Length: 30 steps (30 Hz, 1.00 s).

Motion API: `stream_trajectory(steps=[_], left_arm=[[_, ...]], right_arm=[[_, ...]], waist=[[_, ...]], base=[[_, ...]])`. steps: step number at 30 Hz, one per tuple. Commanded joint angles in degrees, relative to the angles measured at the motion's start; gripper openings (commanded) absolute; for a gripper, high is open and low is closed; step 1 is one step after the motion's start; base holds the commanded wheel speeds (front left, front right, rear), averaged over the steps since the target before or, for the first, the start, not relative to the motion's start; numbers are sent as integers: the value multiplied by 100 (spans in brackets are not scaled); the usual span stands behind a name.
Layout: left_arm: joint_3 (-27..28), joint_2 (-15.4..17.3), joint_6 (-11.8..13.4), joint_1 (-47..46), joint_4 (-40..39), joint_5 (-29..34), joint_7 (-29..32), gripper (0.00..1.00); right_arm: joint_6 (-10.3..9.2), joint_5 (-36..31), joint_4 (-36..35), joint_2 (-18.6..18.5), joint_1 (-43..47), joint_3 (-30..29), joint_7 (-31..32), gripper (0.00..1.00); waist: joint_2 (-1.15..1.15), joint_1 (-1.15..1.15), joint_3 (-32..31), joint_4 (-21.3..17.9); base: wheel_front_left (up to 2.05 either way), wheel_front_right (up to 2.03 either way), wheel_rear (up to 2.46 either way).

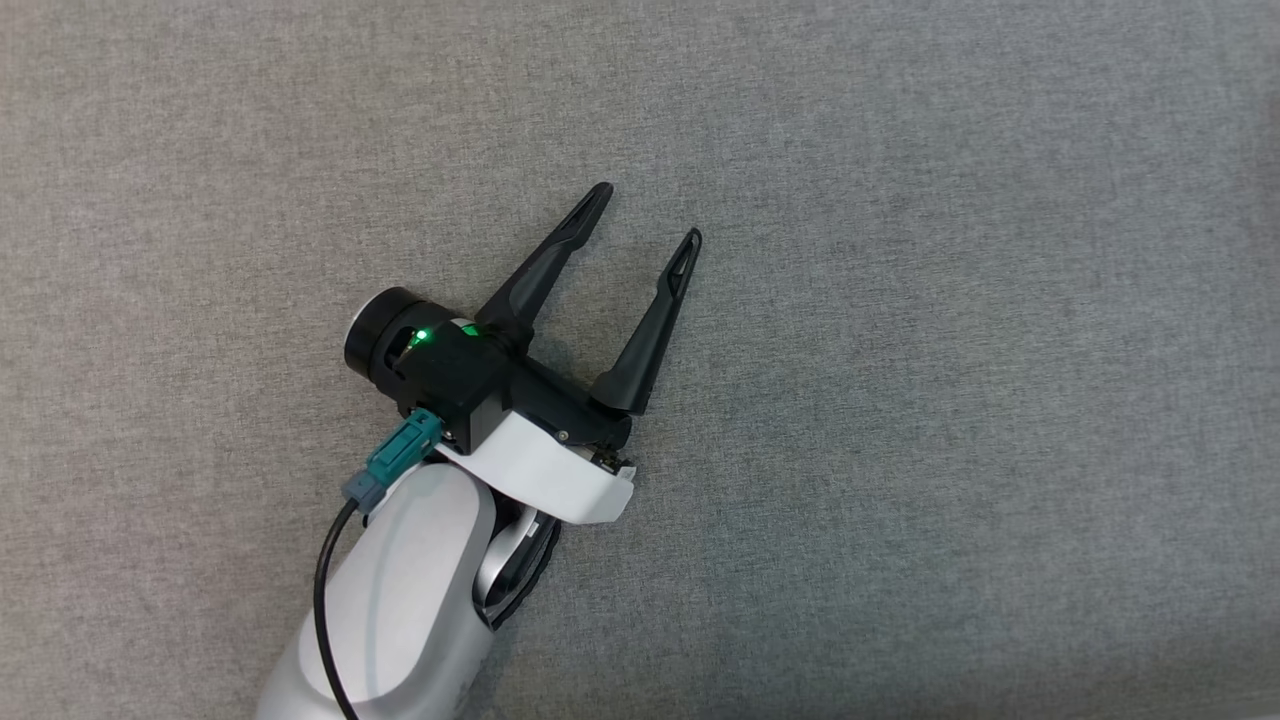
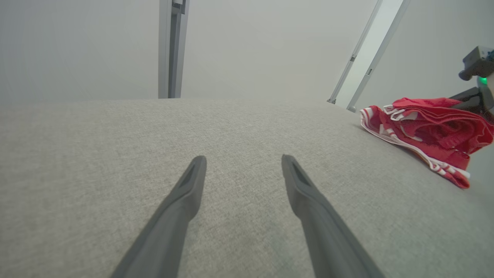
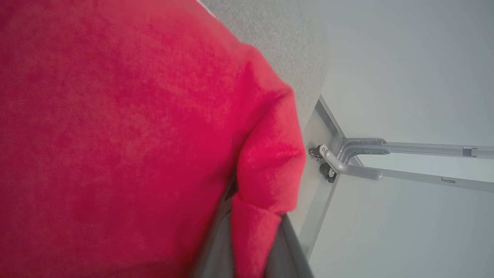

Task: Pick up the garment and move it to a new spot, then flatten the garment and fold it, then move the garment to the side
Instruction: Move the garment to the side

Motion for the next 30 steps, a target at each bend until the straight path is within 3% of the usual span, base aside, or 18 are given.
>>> stream_trajectory(steps=[1, 4, 5, 10, 15, 21, 30], left_arm=[[26, 93, 41, 11, 123, -23, 12, 100], [16, 97, 64, 2, 119, -40, 16, 100], [4, 98, 83, 5, 126, -59, 16, 100], [14, 86, 95, 62, 137, -106, 15, 100], [58, 65, 119, 158, 120, -137, 9, 100], [142, 65, 120, 368, 140, -195, 9, 100], [516, 64, 167, 994, 102, -255, 9, 100]], right_arm=[[-7, 1, 49, -30, -56, 10, -40, 0], [-7, 40, 291, 59, -190, 101, -42, 0], [-7, 176, 496, 163, -238, 91, -97, 100], [-7, 450, 962, 432, -253, 122, -236, 100], [-7, 1171, 1231, 709, -209, -18, -291, 100], [-6, 1351, 1394, 844, -334, 17, -332, 100], [-6, 1623, 1349, 1624, -224, -332, -1104, 100]], waist=[[0, 0, 13, 12], [0, 0, 43, 39], [0, 0, 40, 50], [0, 0, -104, 30], [0, 0, -420, -41], [0, 0, -905, -125], [0, 0, -1846, -297]], base=[[0, 0, 0], [0, 0, 0], [0, 0, 0], [0, 0, 0], [0, 0, 0], [0, 0, 0], [0, 0, 0]])
